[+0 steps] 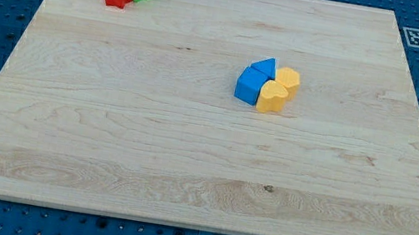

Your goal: Move the green and red blocks slightly towards the left

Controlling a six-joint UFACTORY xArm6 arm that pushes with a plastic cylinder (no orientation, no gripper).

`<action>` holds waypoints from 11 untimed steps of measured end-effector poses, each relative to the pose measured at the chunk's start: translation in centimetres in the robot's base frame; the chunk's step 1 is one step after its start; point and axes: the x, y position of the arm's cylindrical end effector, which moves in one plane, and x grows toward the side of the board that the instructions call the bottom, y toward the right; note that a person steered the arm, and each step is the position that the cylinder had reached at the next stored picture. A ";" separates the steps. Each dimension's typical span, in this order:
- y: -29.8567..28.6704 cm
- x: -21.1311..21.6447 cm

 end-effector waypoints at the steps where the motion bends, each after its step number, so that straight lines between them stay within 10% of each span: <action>1: -2.0 0.0; 11: -2.2 5.6</action>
